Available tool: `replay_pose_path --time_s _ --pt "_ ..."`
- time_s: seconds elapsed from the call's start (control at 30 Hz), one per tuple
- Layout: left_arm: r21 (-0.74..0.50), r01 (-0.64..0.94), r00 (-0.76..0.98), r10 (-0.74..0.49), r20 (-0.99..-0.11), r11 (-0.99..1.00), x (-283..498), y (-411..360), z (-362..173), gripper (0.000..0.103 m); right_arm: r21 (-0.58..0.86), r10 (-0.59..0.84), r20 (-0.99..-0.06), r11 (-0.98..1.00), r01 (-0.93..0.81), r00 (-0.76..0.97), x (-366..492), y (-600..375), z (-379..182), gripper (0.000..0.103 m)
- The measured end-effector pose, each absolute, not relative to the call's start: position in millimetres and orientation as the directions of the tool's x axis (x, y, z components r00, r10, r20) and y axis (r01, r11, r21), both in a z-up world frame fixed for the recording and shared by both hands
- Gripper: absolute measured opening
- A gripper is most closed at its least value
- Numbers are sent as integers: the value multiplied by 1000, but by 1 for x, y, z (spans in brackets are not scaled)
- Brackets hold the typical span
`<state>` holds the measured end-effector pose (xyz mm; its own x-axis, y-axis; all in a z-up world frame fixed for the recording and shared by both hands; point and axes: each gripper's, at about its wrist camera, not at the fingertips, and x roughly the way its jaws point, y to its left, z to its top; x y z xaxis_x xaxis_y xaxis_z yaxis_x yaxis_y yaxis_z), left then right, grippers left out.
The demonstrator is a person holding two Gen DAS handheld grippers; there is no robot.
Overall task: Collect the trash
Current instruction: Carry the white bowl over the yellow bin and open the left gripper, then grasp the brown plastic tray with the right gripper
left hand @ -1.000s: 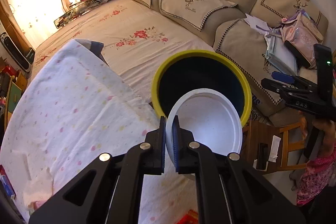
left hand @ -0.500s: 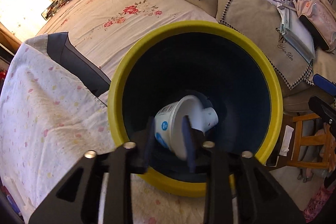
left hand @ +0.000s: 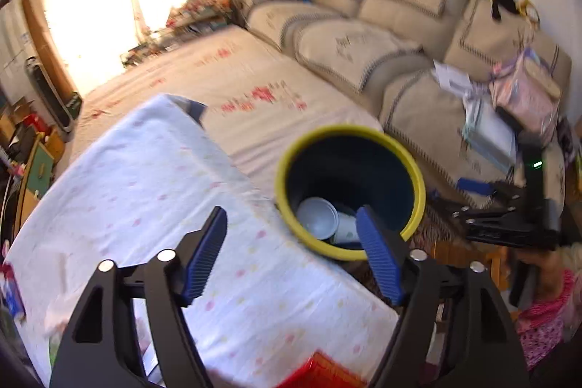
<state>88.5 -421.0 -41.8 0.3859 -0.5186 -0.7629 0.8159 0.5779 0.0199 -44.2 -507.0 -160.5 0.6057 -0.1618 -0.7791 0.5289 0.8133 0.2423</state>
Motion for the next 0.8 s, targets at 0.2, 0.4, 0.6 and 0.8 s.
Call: replay_pose_path --time_s 0.2,0.4,0.6,0.8 --pt "26 695 560 -518 -647 719 63 -293 -8 91 219 -111 -773 877 427 625 -24 -460 -149 77" --pt "49 514 701 -386 -600 857 45 -179 -12 96 190 -42 -760 940 283 648 0 -395 -131 78" --pt "3 393 744 -316 -589 920 31 -101 -27 96 187 70 -758 976 112 648 15 -324 -118 78" --pt "-34 342 761 -298 -577 939 20 -68 -33 97 222 220 -751 972 -76 622 38 -251 -117 91"
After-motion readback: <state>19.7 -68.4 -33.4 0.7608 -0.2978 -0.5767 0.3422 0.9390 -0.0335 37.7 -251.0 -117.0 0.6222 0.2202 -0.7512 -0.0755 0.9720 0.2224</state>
